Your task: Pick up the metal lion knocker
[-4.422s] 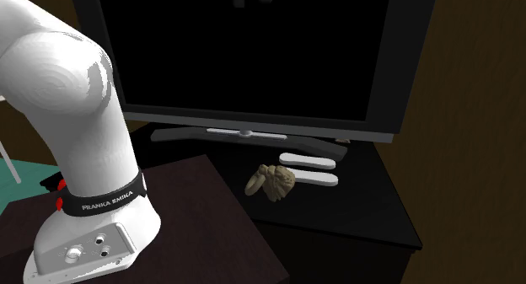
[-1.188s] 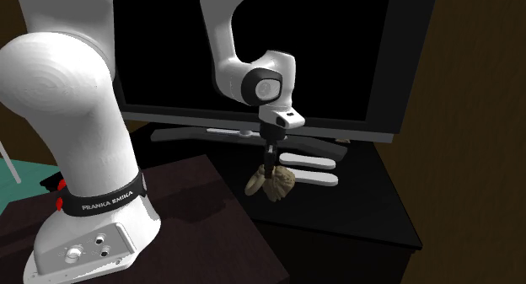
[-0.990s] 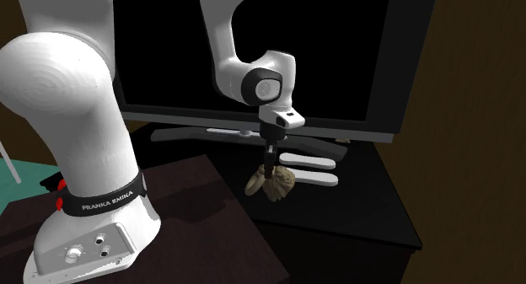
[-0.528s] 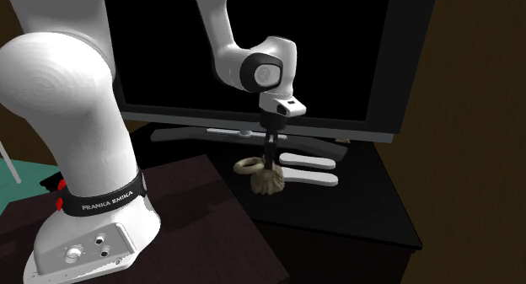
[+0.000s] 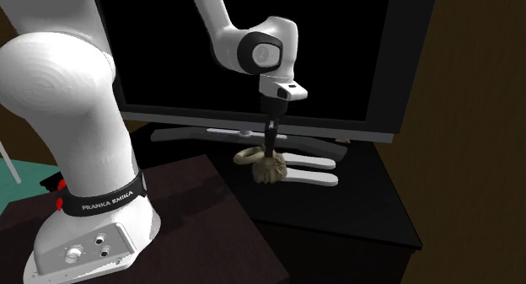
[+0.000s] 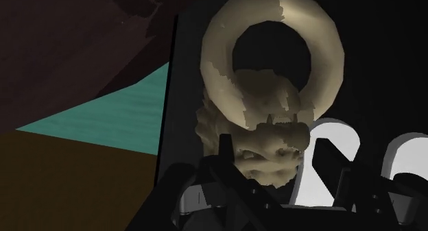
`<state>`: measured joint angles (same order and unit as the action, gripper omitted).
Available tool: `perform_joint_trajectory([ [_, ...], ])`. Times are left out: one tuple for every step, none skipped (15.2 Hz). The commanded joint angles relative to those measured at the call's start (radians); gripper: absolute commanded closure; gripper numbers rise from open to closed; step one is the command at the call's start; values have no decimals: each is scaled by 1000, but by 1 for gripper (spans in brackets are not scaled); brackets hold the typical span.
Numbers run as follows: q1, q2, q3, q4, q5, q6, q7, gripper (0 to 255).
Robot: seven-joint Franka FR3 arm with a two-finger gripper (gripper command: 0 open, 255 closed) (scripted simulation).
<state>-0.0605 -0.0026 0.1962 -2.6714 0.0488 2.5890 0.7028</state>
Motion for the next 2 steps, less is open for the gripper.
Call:
perform_joint_trajectory([
  [2, -20, 2, -1, 7, -18, -1, 255],
  [2, -19, 2, -1, 7, -19, -1, 255],
])
